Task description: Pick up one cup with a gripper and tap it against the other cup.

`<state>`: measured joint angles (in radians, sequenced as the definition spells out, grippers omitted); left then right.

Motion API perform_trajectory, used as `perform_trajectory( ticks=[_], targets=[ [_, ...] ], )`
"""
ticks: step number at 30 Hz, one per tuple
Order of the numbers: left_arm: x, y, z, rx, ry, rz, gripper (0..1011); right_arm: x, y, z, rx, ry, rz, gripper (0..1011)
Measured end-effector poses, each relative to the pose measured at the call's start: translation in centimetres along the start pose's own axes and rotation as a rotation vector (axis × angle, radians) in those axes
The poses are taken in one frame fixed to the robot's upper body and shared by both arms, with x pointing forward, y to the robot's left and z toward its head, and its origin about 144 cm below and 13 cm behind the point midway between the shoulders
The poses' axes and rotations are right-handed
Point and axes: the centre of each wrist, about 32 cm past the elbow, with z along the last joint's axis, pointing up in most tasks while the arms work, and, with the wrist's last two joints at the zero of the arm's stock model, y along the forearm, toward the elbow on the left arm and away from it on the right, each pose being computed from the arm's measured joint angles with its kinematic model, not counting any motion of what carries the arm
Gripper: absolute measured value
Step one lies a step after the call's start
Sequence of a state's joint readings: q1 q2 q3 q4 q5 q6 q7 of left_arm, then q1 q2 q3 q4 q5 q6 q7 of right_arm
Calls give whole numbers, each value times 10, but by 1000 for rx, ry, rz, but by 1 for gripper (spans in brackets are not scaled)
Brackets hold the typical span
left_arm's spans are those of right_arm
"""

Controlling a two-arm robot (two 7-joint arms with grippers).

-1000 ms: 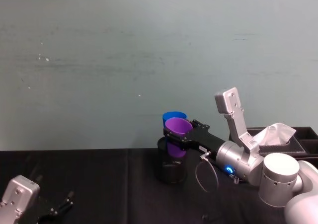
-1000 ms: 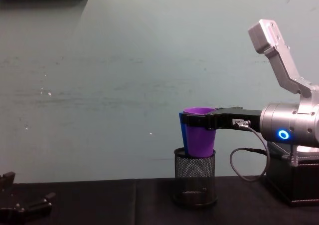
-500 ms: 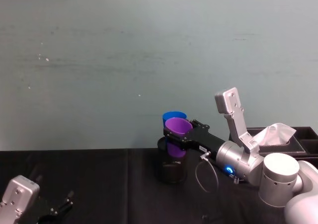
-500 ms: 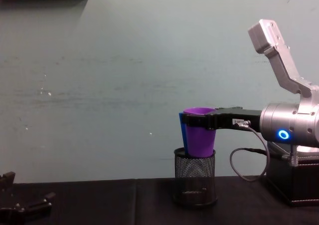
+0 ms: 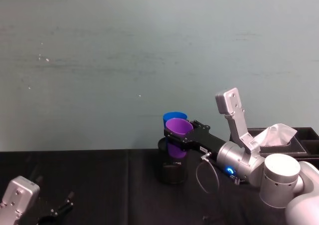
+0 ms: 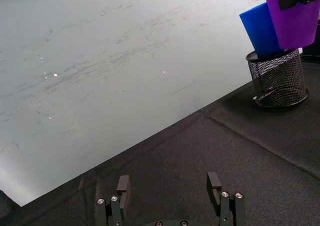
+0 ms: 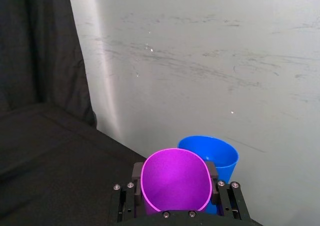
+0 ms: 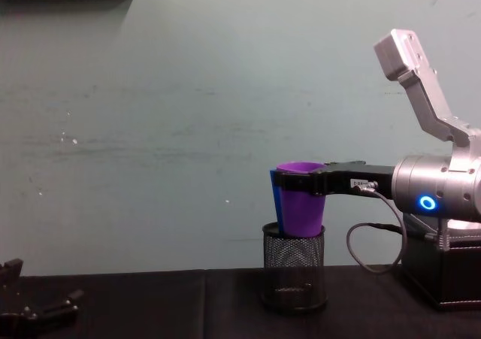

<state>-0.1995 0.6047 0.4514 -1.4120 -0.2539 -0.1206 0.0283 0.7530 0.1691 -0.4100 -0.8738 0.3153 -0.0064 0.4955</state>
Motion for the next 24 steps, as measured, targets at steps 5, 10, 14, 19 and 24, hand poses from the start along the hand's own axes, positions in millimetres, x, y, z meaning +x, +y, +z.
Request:
perform_trajectory(
  ticks=[5,10,14,19,24],
  targets=[
    [0,0,0,0,0,0,1000,0,0,0,0,0,0,736],
    [0,0,0,0,0,0,1000,0,0,0,0,0,0,736],
    [0,0,0,0,0,0,1000,0,0,0,0,0,0,736],
    [0,0,0,0,0,0,1000,0,0,0,0,0,0,736],
    [0,0,0,0,0,0,1000,0,0,0,0,0,0,736]
  ],
)
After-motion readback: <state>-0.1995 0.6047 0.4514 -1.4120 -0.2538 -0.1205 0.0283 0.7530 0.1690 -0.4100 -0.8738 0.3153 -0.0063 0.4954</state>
